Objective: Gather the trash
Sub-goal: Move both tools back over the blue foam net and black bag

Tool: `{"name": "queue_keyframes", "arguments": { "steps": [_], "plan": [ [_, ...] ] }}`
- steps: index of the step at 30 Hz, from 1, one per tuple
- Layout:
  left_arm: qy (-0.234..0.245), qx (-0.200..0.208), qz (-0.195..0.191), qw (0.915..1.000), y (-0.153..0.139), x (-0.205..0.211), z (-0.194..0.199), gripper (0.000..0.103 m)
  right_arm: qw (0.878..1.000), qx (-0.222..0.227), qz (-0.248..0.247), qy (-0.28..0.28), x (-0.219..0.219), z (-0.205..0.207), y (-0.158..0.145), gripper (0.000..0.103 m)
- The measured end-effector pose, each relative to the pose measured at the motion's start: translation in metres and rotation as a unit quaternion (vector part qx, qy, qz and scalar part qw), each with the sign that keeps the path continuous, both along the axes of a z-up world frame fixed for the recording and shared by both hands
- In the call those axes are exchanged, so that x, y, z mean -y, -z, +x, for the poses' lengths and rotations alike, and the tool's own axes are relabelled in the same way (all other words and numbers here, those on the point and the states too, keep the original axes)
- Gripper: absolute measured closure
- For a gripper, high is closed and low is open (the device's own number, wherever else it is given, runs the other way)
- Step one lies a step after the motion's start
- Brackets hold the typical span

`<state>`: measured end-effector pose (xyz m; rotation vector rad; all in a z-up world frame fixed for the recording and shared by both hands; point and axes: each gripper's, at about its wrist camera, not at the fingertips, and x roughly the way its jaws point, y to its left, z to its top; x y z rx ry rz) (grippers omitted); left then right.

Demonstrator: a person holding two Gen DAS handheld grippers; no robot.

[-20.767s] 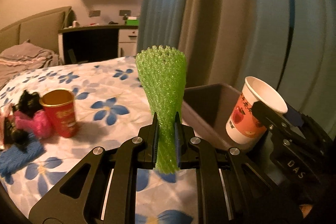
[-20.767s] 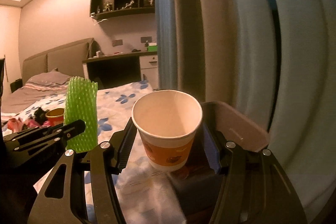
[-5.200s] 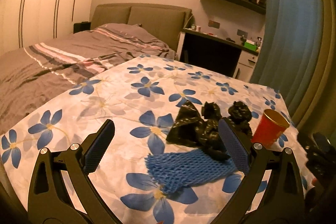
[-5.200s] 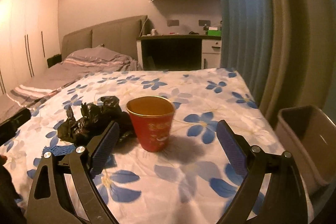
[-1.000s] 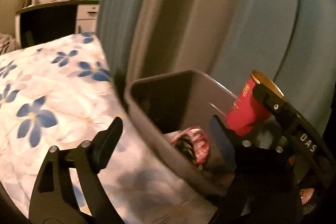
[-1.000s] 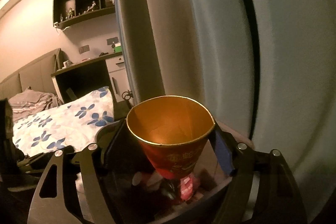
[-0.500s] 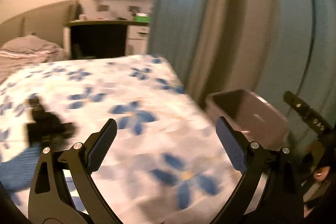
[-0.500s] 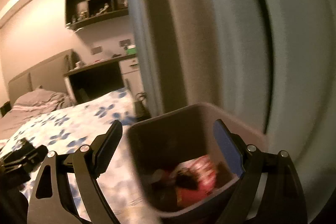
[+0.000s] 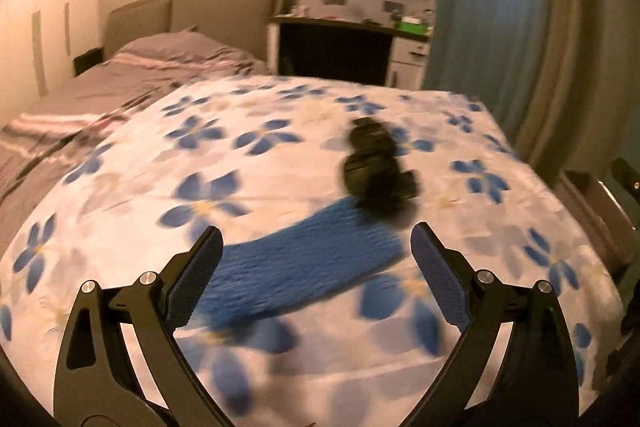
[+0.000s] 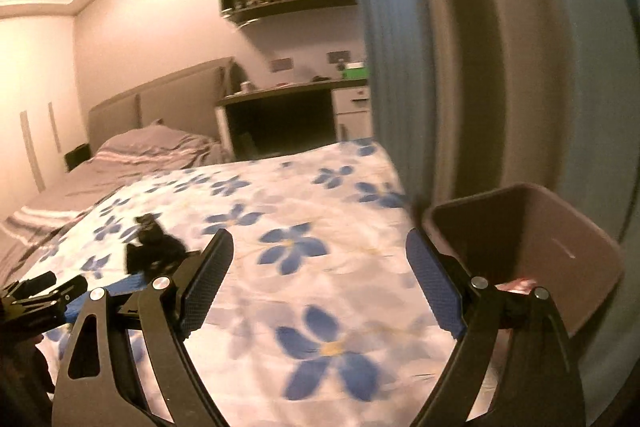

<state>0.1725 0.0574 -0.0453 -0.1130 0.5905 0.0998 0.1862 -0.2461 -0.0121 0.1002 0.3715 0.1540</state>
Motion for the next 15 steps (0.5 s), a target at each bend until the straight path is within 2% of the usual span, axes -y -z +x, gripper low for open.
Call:
{"name": "queue_keyframes", "arguments": {
  "steps": [7,15],
  "plan": [
    [-0.005,-0.051,-0.034,0.9981,0.016,-0.037,0.003,0.010,0.999,-0.008,-0.009,-0.039,-0.044,0.004,0.000,0.018],
    [-0.003,-0.099,-0.019,0.9948,0.028,-0.039,0.025,0.010,0.997,-0.015,-0.017,-0.070,-0.082,0.013,-0.001,0.018]
  ]
}}
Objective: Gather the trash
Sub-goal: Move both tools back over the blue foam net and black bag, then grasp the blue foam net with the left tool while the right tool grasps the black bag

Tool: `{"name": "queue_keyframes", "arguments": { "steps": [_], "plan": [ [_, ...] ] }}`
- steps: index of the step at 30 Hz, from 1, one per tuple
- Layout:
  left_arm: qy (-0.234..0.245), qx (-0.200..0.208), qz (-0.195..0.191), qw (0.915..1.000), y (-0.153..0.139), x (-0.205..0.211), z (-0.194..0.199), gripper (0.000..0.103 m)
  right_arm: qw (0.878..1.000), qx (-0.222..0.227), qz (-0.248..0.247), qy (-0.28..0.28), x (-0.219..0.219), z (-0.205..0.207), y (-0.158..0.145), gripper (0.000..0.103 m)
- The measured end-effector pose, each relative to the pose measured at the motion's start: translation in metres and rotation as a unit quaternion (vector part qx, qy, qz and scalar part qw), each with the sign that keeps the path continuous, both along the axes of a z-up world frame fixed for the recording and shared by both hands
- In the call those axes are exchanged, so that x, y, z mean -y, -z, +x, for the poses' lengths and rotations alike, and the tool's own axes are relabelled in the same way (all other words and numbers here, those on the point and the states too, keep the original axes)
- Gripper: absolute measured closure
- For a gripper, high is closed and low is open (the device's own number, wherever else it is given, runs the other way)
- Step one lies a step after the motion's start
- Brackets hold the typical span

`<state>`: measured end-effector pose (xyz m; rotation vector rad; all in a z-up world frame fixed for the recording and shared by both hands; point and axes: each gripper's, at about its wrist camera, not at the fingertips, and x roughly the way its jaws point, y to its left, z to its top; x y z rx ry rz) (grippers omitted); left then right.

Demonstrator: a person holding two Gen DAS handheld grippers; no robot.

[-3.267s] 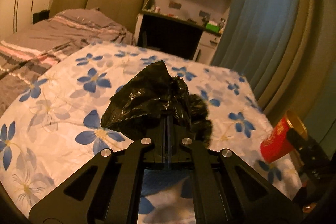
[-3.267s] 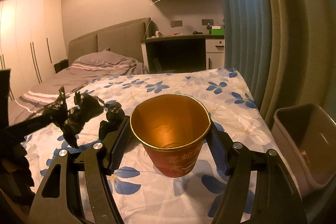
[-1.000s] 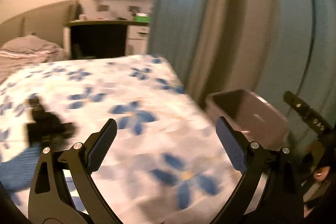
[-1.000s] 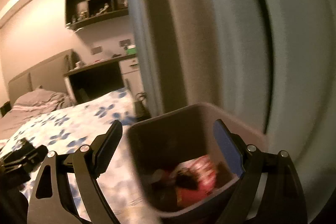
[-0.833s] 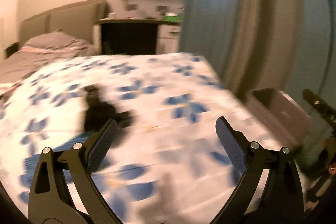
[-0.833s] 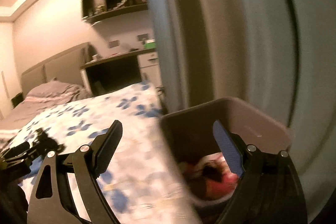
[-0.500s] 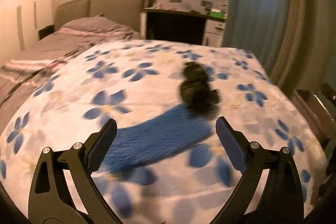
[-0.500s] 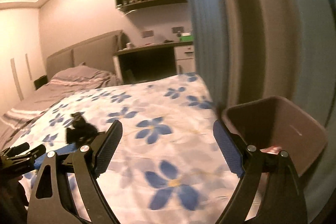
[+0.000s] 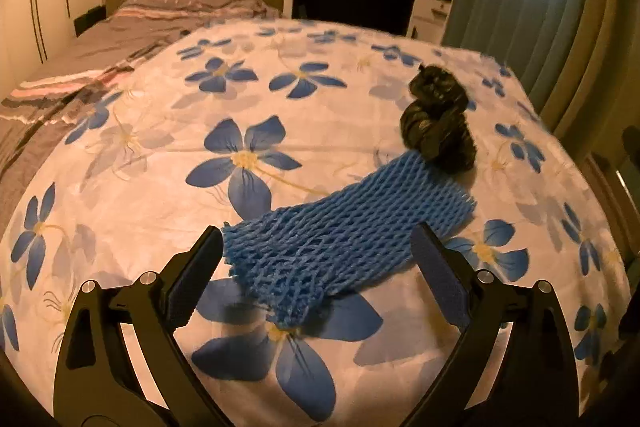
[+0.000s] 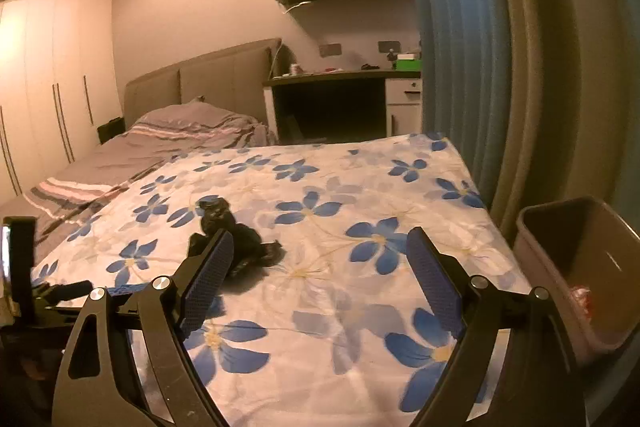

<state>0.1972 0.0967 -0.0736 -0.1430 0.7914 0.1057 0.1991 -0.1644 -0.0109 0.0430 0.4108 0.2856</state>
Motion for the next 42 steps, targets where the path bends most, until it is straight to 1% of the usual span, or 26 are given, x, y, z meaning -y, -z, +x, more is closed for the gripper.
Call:
{"name": "queue_keyframes", "arguments": {
  "steps": [3,5,7,9,10,11,12,14,15,17,19,22,27,32,37,39,41,42],
  "plan": [
    [0.009,-0.017,0.003,0.9998,0.004,0.002,0.006,0.011,1.000,-0.002,-0.004,-0.008,-0.009,0.002,0.001,0.018],
    [0.016,-0.034,0.001,0.9993,0.009,0.004,0.011,0.016,1.000,-0.002,-0.006,-0.011,-0.014,0.004,0.001,0.018],
    [0.018,-0.047,-0.001,0.9987,0.013,0.004,0.015,0.017,1.000,-0.003,-0.008,-0.013,-0.016,0.005,0.002,0.018],
    [0.014,-0.049,0.008,0.9987,0.014,0.005,0.017,0.021,1.000,-0.006,-0.008,-0.015,-0.020,0.008,0.002,0.018],
    [0.011,-0.051,0.013,0.9986,0.014,0.005,0.017,0.025,1.000,-0.007,-0.009,-0.016,-0.021,0.008,0.003,0.018],
    [0.008,-0.051,0.021,0.9985,0.014,0.006,0.017,0.034,1.000,-0.009,-0.009,-0.018,-0.023,0.010,0.004,0.018],
    [0.007,-0.051,0.025,0.9984,0.013,0.007,0.017,0.037,1.000,-0.011,-0.010,-0.020,-0.025,0.011,0.005,0.018],
    [0.011,-0.048,0.031,0.9983,0.012,0.010,0.018,0.055,1.000,-0.016,-0.012,-0.023,-0.030,0.014,0.008,0.018],
    [0.013,-0.048,0.033,0.9982,0.011,0.011,0.018,0.060,0.999,-0.018,-0.012,-0.025,-0.032,0.014,0.009,0.018],
    [0.026,-0.045,0.036,0.9980,0.010,0.016,0.019,0.084,0.999,-0.023,-0.013,-0.030,-0.037,0.018,0.011,0.018],
    [0.041,-0.043,0.033,0.9977,0.010,0.020,0.020,0.092,0.999,-0.029,-0.016,-0.036,-0.044,0.021,0.014,0.018],
    [0.039,-0.031,0.011,0.9987,0.007,0.014,0.018,0.094,0.998,-0.035,-0.019,-0.044,-0.053,0.026,0.017,0.018],
    [0.014,0.003,-0.028,0.9995,-0.006,-0.008,0.013,0.095,0.997,-0.048,-0.027,-0.062,-0.074,0.042,0.025,0.018],
    [-0.021,0.044,-0.037,0.9981,-0.031,-0.036,0.005,0.095,0.995,-0.063,-0.038,-0.072,-0.095,0.062,0.033,0.021],
    [-0.049,0.064,-0.042,0.9959,-0.044,-0.059,0.004,0.095,0.993,-0.081,-0.047,-0.078,-0.116,0.079,0.044,0.024],
    [-0.055,0.068,-0.044,0.9952,-0.046,-0.064,0.004,0.095,0.991,-0.089,-0.053,-0.081,-0.123,0.085,0.047,0.028],
    [-0.055,0.070,-0.046,0.9950,-0.046,-0.066,0.005,0.095,0.991,-0.092,-0.051,-0.083,-0.127,0.090,0.047,0.030],
    [-0.055,0.070,-0.046,0.9950,-0.045,-0.067,0.005,0.095,0.991,-0.092,-0.053,-0.083,-0.129,0.091,0.047,0.035]
  ]
}}
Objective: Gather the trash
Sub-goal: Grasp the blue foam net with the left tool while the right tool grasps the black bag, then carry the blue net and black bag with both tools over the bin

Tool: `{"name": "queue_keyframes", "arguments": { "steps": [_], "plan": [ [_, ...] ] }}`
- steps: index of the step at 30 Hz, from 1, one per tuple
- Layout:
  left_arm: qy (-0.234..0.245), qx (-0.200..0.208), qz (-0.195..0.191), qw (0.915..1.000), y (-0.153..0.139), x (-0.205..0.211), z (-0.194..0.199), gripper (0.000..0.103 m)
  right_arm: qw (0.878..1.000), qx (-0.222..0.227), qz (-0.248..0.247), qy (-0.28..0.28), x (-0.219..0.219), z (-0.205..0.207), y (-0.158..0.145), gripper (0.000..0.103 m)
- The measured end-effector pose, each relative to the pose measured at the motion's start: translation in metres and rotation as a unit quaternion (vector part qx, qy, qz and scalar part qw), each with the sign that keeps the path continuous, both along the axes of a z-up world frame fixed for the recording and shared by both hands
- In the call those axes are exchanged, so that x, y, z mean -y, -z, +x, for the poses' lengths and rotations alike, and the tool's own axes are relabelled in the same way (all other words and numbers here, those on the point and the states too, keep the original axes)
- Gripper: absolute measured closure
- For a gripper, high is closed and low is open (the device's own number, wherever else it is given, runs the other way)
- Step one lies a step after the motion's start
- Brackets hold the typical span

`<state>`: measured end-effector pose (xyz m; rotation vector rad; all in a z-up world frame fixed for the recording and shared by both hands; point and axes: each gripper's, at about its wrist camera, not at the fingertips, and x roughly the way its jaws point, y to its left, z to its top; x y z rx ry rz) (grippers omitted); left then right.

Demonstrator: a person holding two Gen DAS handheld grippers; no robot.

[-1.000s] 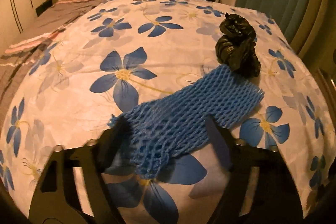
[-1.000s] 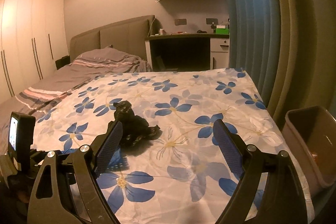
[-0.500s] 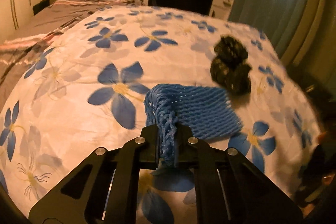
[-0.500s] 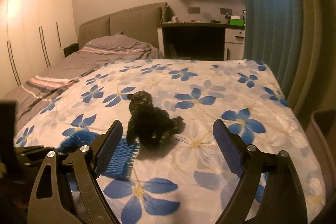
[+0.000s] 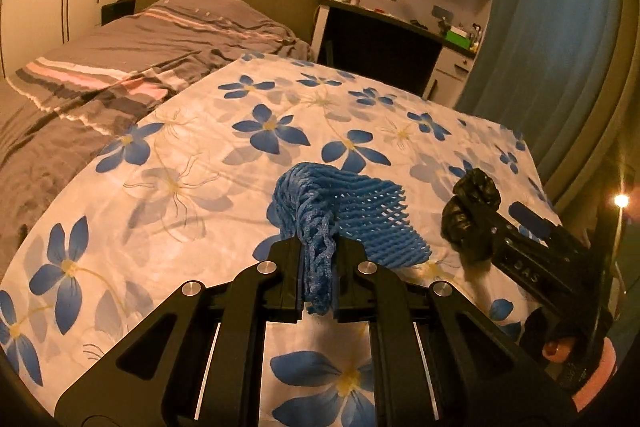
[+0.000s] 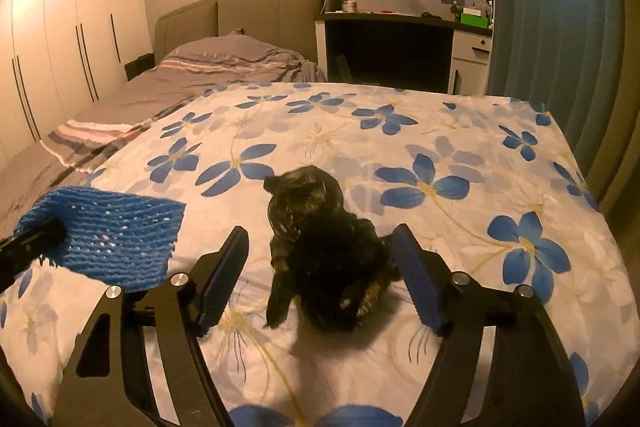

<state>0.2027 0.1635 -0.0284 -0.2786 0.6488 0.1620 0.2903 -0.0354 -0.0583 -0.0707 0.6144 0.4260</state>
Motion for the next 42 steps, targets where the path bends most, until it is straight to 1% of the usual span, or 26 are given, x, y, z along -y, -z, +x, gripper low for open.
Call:
{"name": "queue_keyframes", "arguments": {
  "steps": [1,3,4,5,6,8,11,17,21,24,27,28,30,32,37,38,39,42],
  "plan": [
    [0.000,-0.001,0.000,1.0000,0.001,0.000,0.001,0.095,1.000,-0.002,-0.003,-0.001,-0.002,0.001,0.000,0.039],
    [0.000,-0.002,-0.003,1.0000,0.001,-0.001,0.000,0.095,1.000,-0.012,-0.010,-0.011,-0.005,0.004,0.003,0.056],
    [0.001,-0.002,-0.003,1.0000,0.001,0.000,0.000,0.095,1.000,-0.018,-0.012,-0.015,-0.007,0.005,0.004,0.062],
    [0.002,-0.002,-0.003,1.0000,0.001,0.000,0.001,0.095,1.000,-0.021,-0.014,-0.017,-0.007,0.006,0.005,0.074],
    [0.003,-0.003,-0.003,1.0000,0.001,0.001,0.001,0.095,0.999,-0.021,-0.014,-0.021,-0.007,0.005,0.005,0.083],
    [0.006,-0.002,-0.001,1.0000,0.001,0.005,0.001,0.095,0.999,-0.018,-0.016,-0.025,-0.006,0.003,0.004,0.096],
    [0.014,0.000,0.002,0.9999,-0.001,0.012,0.001,0.095,1.000,-0.010,-0.012,-0.023,0.000,-0.003,0.002,0.099],
    [0.041,0.013,0.013,0.9990,-0.013,0.040,0.001,0.095,1.000,0.017,0.008,-0.006,0.034,-0.023,-0.019,0.100],
    [0.076,0.024,0.017,0.9967,-0.024,0.074,0.005,0.095,0.999,0.035,0.024,0.016,0.071,-0.040,-0.036,0.100],
    [0.116,0.036,0.023,0.9924,-0.034,0.112,0.009,0.095,0.997,0.053,0.031,0.040,0.110,-0.056,-0.048,0.100],
    [0.159,0.050,0.028,0.9856,-0.042,0.156,0.013,0.095,0.995,0.068,0.033,0.068,0.146,-0.070,-0.056,0.100],
    [0.179,0.054,0.028,0.9819,-0.046,0.176,0.016,0.095,0.993,0.073,0.034,0.080,0.160,-0.076,-0.059,0.100],
    [0.204,0.060,0.028,0.9767,-0.049,0.203,0.018,0.095,0.991,0.080,0.037,0.103,0.185,-0.084,-0.062,0.100],
    [0.233,0.067,0.023,0.9698,-0.052,0.235,0.021,0.095,0.987,0.090,0.036,0.131,0.212,-0.093,-0.066,0.100],
    [0.299,0.085,0.018,0.9504,-0.056,0.317,0.029,0.095,0.972,0.110,0.031,0.205,0.277,-0.111,-0.068,0.100],
    [0.308,0.085,0.015,0.9475,-0.055,0.329,0.030,0.095,0.968,0.112,0.033,0.224,0.294,-0.115,-0.067,0.100],
    [0.321,0.085,0.012,0.9431,-0.054,0.345,0.032,0.095,0.964,0.113,0.034,0.237,0.305,-0.117,-0.066,0.100],
    [0.348,0.084,0.013,0.9336,-0.047,0.383,0.037,0.094,0.955,0.112,0.038,0.273,0.336,-0.122,-0.062,0.100]
  ]
}}
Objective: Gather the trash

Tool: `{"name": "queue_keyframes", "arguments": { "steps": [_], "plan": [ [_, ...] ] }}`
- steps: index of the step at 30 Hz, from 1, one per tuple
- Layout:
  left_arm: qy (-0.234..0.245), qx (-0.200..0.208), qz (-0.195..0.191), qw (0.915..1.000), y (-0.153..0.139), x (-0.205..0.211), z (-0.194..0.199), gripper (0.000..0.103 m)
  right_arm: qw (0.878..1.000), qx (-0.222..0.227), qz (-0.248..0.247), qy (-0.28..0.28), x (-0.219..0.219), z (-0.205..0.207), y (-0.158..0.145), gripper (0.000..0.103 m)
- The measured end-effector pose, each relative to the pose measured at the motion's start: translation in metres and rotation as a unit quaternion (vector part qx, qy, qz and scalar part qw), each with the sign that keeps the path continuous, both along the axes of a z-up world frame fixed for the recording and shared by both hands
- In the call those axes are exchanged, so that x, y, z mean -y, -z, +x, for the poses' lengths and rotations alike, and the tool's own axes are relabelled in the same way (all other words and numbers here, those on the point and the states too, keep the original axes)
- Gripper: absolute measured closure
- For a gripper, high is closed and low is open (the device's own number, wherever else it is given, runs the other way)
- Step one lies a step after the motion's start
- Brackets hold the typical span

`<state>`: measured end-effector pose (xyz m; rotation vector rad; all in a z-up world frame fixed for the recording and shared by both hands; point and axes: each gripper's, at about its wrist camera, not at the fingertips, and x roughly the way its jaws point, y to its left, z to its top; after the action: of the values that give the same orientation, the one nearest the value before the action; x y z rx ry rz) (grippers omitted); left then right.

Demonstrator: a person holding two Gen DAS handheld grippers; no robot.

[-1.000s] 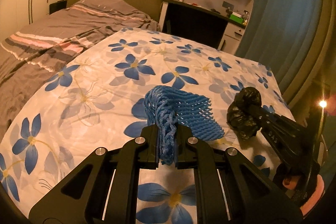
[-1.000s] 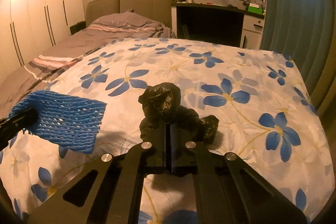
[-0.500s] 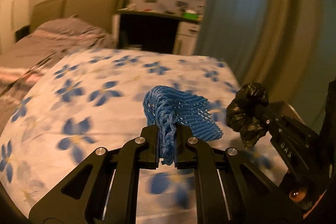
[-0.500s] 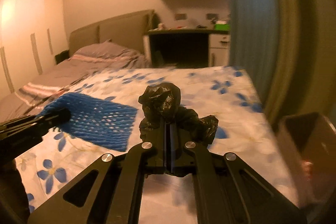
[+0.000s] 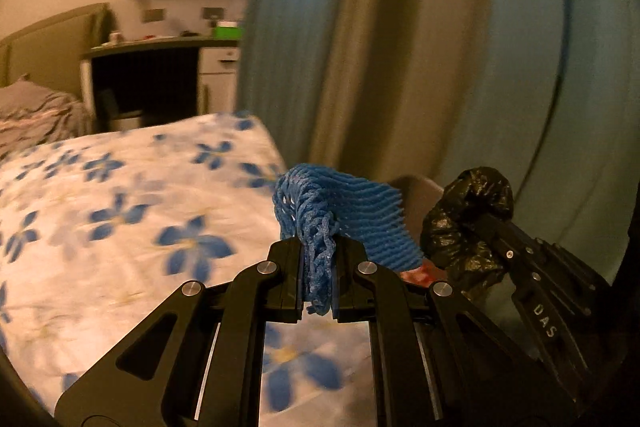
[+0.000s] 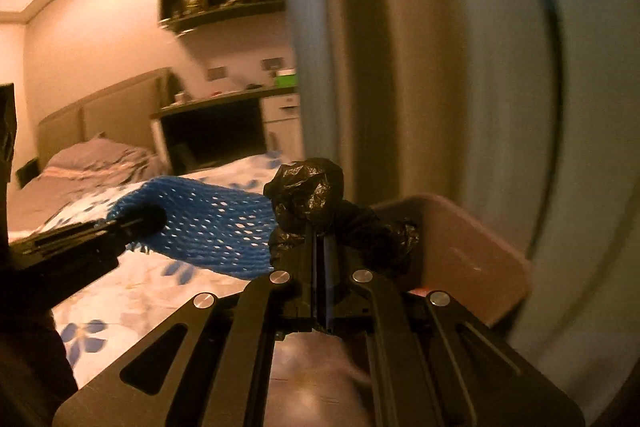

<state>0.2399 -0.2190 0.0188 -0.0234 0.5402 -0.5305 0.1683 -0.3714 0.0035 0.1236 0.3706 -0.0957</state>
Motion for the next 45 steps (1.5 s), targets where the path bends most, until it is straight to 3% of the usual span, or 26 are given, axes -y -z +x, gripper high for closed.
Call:
{"name": "queue_keyframes", "arguments": {
  "steps": [5,13,15,17,19,23,28,33,39,45],
  "plan": [
    [0.039,-0.011,-0.008,0.9991,0.020,0.044,0.013,0.094,0.999,-0.005,0.013,0.029,0.031,-0.003,0.012,0.099],
    [0.085,-0.024,-0.030,0.9956,0.034,0.071,0.030,0.090,0.999,-0.011,0.027,0.042,0.048,0.004,0.022,0.099],
    [0.101,-0.034,-0.028,0.9939,0.039,0.075,0.035,0.082,0.999,-0.012,0.032,0.042,0.050,0.009,0.024,0.099],
    [0.100,-0.036,-0.029,0.9939,0.042,0.073,0.037,0.054,0.998,-0.018,0.041,0.041,0.053,0.014,0.025,0.097],
    [0.094,-0.038,-0.036,0.9942,0.045,0.066,0.037,0.038,0.998,-0.022,0.044,0.043,0.058,0.018,0.026,0.095],
    [0.063,-0.046,-0.043,0.9960,0.048,0.049,0.040,0.022,0.998,-0.024,0.045,0.048,0.058,0.021,0.025,0.068],
    [0.007,-0.027,-0.031,0.9991,0.043,0.023,0.027,0.007,0.997,-0.017,0.046,0.058,0.058,0.014,0.024,0.047],
    [-0.048,0.005,0.005,0.9988,0.036,-0.007,-0.002,0.006,0.997,-0.010,0.017,0.071,0.037,-0.007,0.021,0.018],
    [-0.090,0.027,0.019,0.9954,0.030,-0.046,-0.042,0.006,0.998,0.003,-0.018,0.065,-0.002,-0.037,0.015,0.006],
    [-0.113,0.056,0.035,0.9914,0.019,-0.079,-0.080,0.006,0.997,0.015,-0.031,0.070,-0.033,-0.064,0.002,0.006]
  ]
}}
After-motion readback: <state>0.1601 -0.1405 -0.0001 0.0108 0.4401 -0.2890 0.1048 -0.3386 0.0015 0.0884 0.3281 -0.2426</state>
